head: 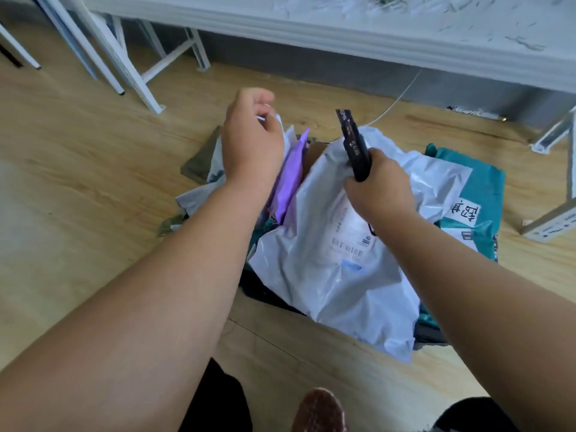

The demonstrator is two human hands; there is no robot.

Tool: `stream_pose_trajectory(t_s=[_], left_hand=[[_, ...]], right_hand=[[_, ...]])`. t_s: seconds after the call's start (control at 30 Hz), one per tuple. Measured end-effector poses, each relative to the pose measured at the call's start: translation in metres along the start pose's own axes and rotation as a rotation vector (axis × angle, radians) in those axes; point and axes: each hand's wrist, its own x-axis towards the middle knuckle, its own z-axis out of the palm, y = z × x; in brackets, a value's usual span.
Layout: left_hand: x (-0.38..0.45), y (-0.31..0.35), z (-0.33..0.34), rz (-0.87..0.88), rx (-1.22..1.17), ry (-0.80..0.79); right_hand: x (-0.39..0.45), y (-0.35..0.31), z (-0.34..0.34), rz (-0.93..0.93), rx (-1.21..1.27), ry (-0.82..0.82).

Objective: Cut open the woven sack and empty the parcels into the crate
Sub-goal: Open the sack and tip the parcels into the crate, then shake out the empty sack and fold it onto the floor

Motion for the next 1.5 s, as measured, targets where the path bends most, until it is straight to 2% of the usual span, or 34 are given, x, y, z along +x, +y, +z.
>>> stream_pose_trajectory(t_s=[0.03, 0.1, 0.2, 0.27, 0.3, 0.4, 0.47, 0.53, 0.7, 0.87, 0.93, 1.1, 1.17, 1.3, 1.4, 1.5], left_hand=[[0.009, -0.005, -0.008, -0.015, 0.005, 0.016], [0.026, -0.017, -0.026, -0.05, 0.02, 0.044], [0.05, -0.042, -0.056, -0.171, 0.056, 0.073], [0.062, -0.066, -0.075, -0.314, 0.074, 0.041], [0.067, -0.082, -0.081, -0.378, 0.125, -0.012], [0.071, -0.131, -0.089, -0.554, 0.247, -0.304], [0.065, -0.159, -0.091, -0.649, 0.224, -0.479], [0.055, -0.181, -0.091, -0.645, 0.225, -0.596], [0.043, -0.211, -0.08, -0.695, 0.071, -0.839], [0.035, -0.209, -0.066, -0.531, 0.299, -1.075], [0.032, -0.205, -0.067, -0.603, 0.274, -1.142], [0.025, -0.192, -0.072, -0.718, 0.207, -1.035], [0.024, -0.182, -0.073, -0.75, 0.188, -0.94], [0.047, -0.183, -0.075, -0.799, 0.059, -0.565], [0.071, -0.191, -0.074, -0.814, 0.067, -0.392], [0.083, -0.164, -0.086, -0.783, 0.171, -0.257]], right_hand=[[0.001, -0.018, 0.002, -0.064, 0.05, 0.02], [0.002, -0.057, 0.006, -0.126, 0.184, -0.07], [0.007, -0.108, 0.017, 0.032, 0.33, -0.381], [0.006, -0.136, 0.028, 0.1, 0.377, -0.482], [0.003, -0.148, 0.033, 0.091, 0.418, -0.501], [-0.009, -0.173, 0.052, 0.033, 0.554, -0.539], [-0.014, -0.183, 0.067, -0.006, 0.462, -0.535], [-0.013, -0.19, 0.083, -0.027, 0.303, -0.511], [-0.005, -0.191, 0.107, 0.126, 0.097, -0.533], [0.001, -0.178, 0.117, 0.077, 0.097, -0.491], [0.002, -0.176, 0.12, 0.047, 0.095, -0.501], [0.005, -0.168, 0.123, 0.041, 0.127, -0.526], [0.006, -0.164, 0.123, 0.02, 0.129, -0.528], [0.01, -0.159, 0.124, 0.006, 0.196, -0.554], [0.011, -0.157, 0.118, 0.038, 0.335, -0.61], [0.011, -0.155, 0.109, 0.127, 0.533, -0.667]])
